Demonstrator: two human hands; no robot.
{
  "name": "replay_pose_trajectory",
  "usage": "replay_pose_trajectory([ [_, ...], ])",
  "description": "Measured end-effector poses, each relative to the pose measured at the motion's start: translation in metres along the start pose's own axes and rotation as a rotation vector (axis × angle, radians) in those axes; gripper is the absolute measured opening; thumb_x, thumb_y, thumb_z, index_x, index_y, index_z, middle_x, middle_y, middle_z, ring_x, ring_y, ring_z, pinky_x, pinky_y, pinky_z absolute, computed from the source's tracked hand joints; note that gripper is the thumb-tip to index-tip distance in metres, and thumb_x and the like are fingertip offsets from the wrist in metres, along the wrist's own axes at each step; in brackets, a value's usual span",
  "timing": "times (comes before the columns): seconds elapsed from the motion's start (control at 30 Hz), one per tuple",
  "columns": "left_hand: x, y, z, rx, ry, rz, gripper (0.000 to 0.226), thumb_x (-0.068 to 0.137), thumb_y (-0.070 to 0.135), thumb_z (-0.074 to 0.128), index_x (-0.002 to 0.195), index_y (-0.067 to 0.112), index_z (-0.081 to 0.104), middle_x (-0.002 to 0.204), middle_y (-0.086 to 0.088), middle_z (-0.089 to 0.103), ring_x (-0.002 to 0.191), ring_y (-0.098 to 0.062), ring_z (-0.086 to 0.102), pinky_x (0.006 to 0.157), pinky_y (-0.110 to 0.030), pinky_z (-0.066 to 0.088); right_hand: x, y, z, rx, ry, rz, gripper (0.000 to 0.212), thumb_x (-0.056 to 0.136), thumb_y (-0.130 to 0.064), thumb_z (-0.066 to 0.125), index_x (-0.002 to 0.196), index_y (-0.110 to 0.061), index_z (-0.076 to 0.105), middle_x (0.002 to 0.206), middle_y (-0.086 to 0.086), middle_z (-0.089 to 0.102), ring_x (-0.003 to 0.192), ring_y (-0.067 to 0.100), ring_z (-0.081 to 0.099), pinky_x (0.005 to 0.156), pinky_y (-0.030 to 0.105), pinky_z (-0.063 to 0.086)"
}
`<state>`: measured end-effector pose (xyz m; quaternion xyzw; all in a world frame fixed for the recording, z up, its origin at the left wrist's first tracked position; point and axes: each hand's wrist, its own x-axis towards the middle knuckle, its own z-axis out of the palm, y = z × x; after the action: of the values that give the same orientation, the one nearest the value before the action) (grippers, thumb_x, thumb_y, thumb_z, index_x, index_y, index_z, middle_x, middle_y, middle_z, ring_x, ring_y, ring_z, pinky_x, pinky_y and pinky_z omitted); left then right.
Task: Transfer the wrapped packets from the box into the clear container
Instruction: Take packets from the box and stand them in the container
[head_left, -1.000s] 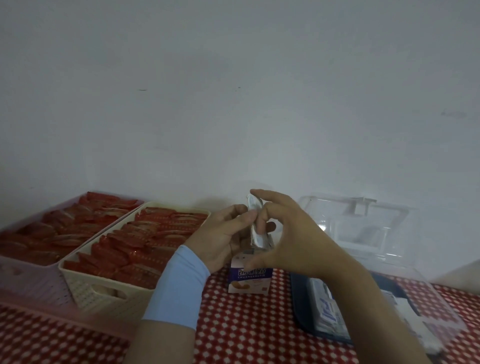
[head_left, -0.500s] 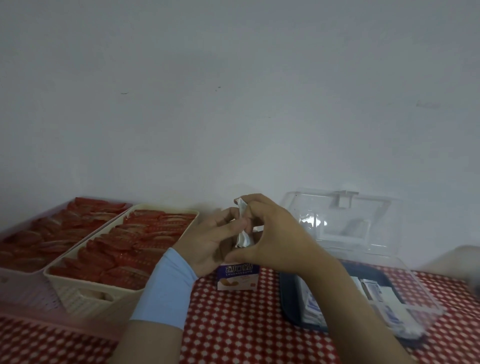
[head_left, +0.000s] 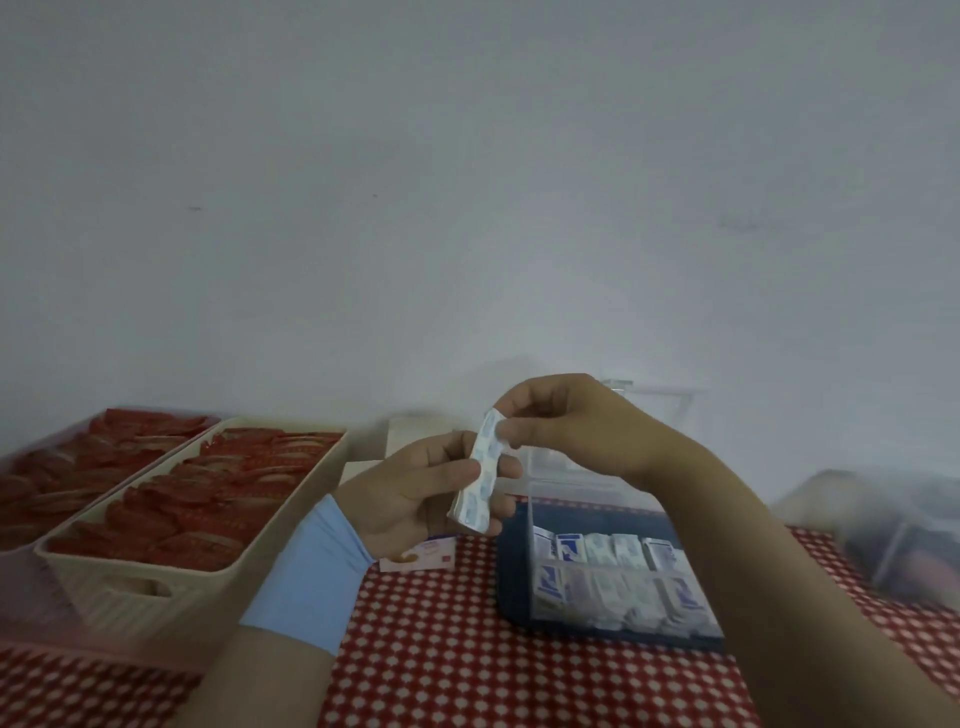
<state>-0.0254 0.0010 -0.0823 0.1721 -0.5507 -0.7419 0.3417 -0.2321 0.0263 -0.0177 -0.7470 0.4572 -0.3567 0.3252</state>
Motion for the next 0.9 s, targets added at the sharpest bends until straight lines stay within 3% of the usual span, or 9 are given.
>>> replay_pose_trajectory([
  [0.1,0.002,-0.005,0.017,0.011,0.007,0.000,0.088,0.050,0.030,0.098,0.121,0.003,0.054,0.100,-0.010,0.075,0.077,-0.023,0.073,0.061,-0.033,0.060,-0.009,-0.003,-0.014,-0.019,-0.056,0.025,0.018,0.091,-0.014,0.072,0.109,-0.017,0.074,0.097,0.006,0.076,0.084,0.020,0.069,0.096,0.042,0.054],
  [0.27,0.012,-0.020,0.042,-0.109,0.017,-0.023,0.073,0.062,0.024,0.093,0.123,0.003,0.058,0.103,-0.015,0.071,0.077,-0.026,0.071,0.065,-0.037,0.060,-0.024,-0.003,-0.035,-0.097,-0.102,0.064,0.006,0.092,-0.015,0.071,0.092,-0.013,0.077,0.082,-0.001,0.073,0.077,0.009,0.065,0.086,0.036,0.053],
  [0.4,0.022,-0.023,0.070,-0.116,0.090,-0.091,0.038,0.089,0.021,0.060,0.122,0.004,0.056,0.094,-0.014,0.069,0.067,-0.021,0.065,0.060,-0.034,0.060,-0.040,0.000,-0.054,-0.152,-0.062,0.088,0.009,0.095,-0.013,0.067,0.093,-0.010,0.075,0.080,-0.002,0.074,0.073,0.012,0.068,0.077,0.032,0.055],
  [0.57,0.041,-0.023,0.088,-0.045,0.075,-0.081,0.040,0.089,0.024,0.062,0.123,0.004,0.055,0.091,-0.009,0.065,0.065,-0.016,0.061,0.060,-0.028,0.058,-0.055,0.004,-0.074,-0.146,0.032,0.106,0.009,0.092,-0.017,0.069,0.093,-0.015,0.077,0.084,-0.003,0.076,0.067,0.008,0.064,0.071,0.031,0.053],
  [0.73,0.057,-0.027,0.110,-0.017,0.069,-0.065,0.040,0.090,0.027,0.058,0.121,0.002,0.059,0.095,-0.012,0.069,0.072,-0.020,0.067,0.064,-0.031,0.061,-0.069,0.008,-0.098,-0.235,0.064,0.126,0.011,0.092,-0.019,0.069,0.087,-0.015,0.079,0.061,-0.012,0.068,0.057,0.000,0.058,0.060,0.019,0.045],
  [0.83,0.068,-0.030,0.117,0.163,0.148,-0.107,0.031,0.100,0.027,0.053,0.117,0.003,0.063,0.107,-0.015,0.072,0.092,-0.029,0.073,0.081,-0.041,0.061,-0.073,0.020,-0.115,-0.321,0.108,0.178,0.012,0.091,-0.021,0.071,0.087,-0.012,0.079,0.056,-0.005,0.063,0.044,0.001,0.047,0.045,0.013,0.035],
  [0.9,0.076,-0.031,0.116,0.621,0.245,-0.115,0.028,0.101,0.032,0.052,0.109,0.008,0.066,0.108,-0.009,0.072,0.096,-0.024,0.073,0.088,-0.040,0.059,-0.075,0.034,-0.126,-0.440,0.102,0.242,0.013,0.089,-0.020,0.073,0.083,-0.010,0.078,0.058,0.000,0.064,0.046,0.005,0.049,0.046,0.015,0.038],
])
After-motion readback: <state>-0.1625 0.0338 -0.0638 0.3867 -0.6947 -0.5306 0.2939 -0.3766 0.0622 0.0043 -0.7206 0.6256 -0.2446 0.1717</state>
